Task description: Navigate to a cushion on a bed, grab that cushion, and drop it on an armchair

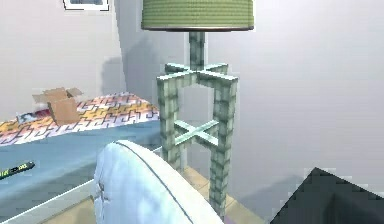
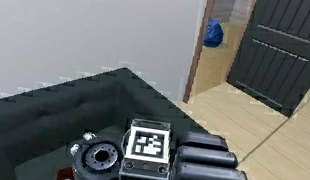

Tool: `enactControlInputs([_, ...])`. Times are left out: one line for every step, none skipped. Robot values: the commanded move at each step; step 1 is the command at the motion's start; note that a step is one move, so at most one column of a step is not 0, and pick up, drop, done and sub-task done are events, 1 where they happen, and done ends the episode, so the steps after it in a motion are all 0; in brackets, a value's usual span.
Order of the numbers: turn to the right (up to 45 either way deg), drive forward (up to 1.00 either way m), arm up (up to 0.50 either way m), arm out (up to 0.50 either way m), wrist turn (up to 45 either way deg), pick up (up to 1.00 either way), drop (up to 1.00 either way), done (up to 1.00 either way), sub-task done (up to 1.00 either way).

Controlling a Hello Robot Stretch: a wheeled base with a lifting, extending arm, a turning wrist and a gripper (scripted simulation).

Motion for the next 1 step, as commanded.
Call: enactControlInputs([-6.0, 0.0, 0.0, 0.0, 0.0, 0.0, 0.0, 0.0, 0.0])
